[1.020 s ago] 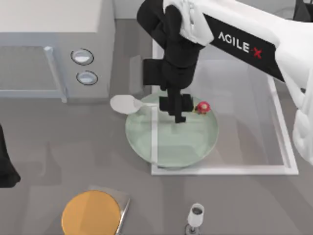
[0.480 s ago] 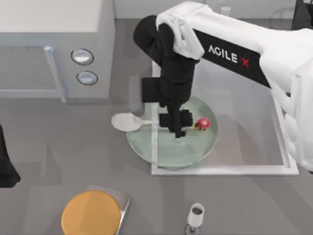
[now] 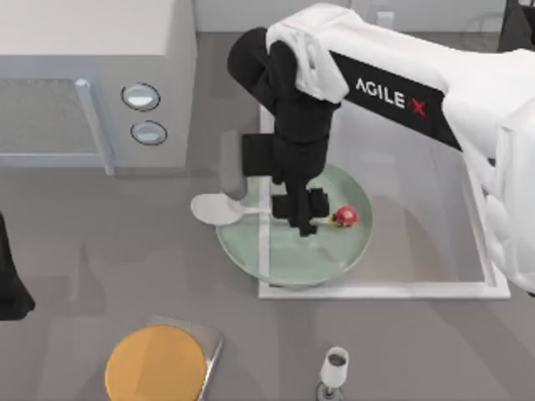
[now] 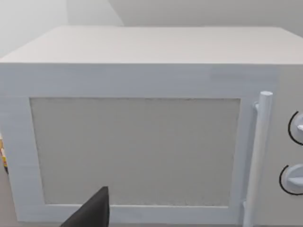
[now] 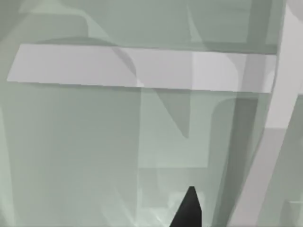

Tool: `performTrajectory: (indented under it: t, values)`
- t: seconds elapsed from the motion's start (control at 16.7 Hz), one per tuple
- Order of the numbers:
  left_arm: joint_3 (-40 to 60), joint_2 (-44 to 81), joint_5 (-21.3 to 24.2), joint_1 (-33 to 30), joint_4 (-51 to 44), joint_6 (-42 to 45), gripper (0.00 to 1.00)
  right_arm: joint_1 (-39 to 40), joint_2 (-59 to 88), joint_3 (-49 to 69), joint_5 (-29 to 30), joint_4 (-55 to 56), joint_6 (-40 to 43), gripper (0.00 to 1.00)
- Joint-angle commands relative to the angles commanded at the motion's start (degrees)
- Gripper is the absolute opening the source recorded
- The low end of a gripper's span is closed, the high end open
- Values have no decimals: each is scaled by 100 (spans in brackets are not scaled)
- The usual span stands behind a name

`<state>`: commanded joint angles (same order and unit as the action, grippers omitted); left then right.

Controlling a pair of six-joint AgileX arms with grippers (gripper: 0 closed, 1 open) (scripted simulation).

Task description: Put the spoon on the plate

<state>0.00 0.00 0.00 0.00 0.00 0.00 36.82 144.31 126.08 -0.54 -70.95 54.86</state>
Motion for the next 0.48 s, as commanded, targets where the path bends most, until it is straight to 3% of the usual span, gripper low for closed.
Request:
performTrajectory:
  t: [0.3, 0.48]
  values:
    - [0, 0, 0, 0, 0, 0, 100, 0, 0, 0, 0, 0, 0, 98]
    - [0, 0, 0, 0, 0, 0, 100, 0, 0, 0, 0, 0, 0, 100]
